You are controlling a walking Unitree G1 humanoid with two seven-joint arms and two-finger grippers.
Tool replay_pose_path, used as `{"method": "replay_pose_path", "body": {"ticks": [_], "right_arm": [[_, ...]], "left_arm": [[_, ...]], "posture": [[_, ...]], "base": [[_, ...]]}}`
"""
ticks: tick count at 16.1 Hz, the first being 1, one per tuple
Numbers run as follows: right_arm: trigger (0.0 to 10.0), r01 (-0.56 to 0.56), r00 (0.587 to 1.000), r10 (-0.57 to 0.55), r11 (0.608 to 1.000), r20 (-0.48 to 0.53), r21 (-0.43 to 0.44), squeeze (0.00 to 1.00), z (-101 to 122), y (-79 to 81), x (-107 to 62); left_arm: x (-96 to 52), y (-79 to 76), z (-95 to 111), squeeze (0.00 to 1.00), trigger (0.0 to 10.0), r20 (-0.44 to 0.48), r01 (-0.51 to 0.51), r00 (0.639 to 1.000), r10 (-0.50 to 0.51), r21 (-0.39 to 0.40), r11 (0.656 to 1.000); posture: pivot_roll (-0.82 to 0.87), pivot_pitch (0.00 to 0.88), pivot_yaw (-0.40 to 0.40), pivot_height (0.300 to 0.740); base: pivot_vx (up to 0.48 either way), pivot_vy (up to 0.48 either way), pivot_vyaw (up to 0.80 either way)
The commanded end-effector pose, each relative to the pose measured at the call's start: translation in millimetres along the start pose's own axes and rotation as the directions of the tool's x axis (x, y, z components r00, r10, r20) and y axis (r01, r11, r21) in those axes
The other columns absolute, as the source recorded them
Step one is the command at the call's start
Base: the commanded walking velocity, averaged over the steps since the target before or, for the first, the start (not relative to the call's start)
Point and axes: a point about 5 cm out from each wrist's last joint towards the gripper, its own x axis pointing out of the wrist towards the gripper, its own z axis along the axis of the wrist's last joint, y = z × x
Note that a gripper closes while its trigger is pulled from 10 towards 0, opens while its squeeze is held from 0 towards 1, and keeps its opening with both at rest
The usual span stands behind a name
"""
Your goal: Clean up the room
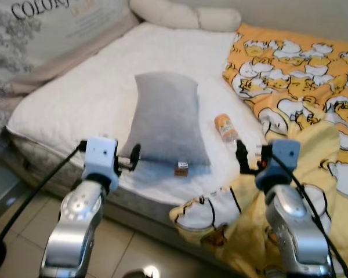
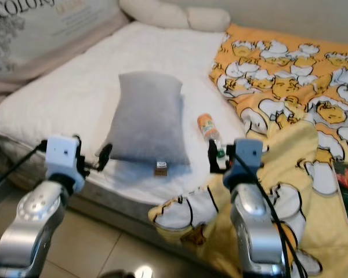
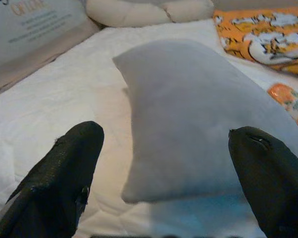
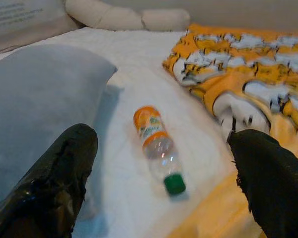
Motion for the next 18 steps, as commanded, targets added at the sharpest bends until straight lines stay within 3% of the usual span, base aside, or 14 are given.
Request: {"method": "replay_pose_path", "body": {"ticks": [1, 3, 11, 16, 17, 18], "right_arm": [[10.0, -0.012, 1.000, 0.012, 1.000, -0.004, 0.005, 0.00, 3, 3.0, 2.1], [10.0, -0.001, 1.000, 0.001, 1.000, -0.005, 0.005, 0.00, 4, 0.9, 5.1], [10.0, 0.016, 0.999, -0.018, 0.999, -0.045, -0.047, 0.00, 4, -5.0, 12.6], [10.0, 0.043, 0.995, -0.046, 0.999, -0.091, -0.031, 0.00, 8, -12.3, 18.2], [10.0, 0.057, 0.992, -0.060, 0.998, -0.115, -0.025, 1.00, 10, -17.6, 24.8], [10.0, 0.063, 0.991, -0.068, 0.997, -0.116, -0.040, 1.00, 11, -20.0, 28.4]], "left_arm": [[0.4, 4.5, -2, 0.00, 10.0, -0.010, -0.020, 1.000, 0.020, 0.013, 1.000], [2.0, 4.4, -2, 0.00, 10.0, -0.010, -0.014, 1.000, 0.014, 0.020, 1.000], [6.0, 4.3, -3, 0.00, 10.0, -0.016, -0.007, 1.000, 0.008, 0.056, 0.998], [3.9, -1.5, -8, 0.00, 10.0, -0.064, 0.132, 0.990, -0.125, 0.111, 0.985], [5.3, -2.7, -8, 0.00, 10.0, -0.076, 0.188, 0.981, -0.179, 0.123, 0.974], [5.9, -3.1, -7, 0.00, 10.0, -0.080, 0.209, 0.977, -0.200, 0.128, 0.970]], "posture": [[0.07, 0.000, 0.030, 0.740], [0.07, 0.000, 0.029, 0.740], [0.07, 0.000, 0.023, 0.740], [0.07, 0.000, 0.014, 0.740], [0.07, 0.000, 0.017, 0.740], [0.07, 0.000, 0.017, 0.740]], "base": [[0.322, 0.000, 0.80], [0.326, 0.000, 0.80], [0.240, 0.000, 0.00], [0.000, 0.000, 0.00], [0.000, 0.000, 0.00], [0.000, 0.000, 0.00]]}}
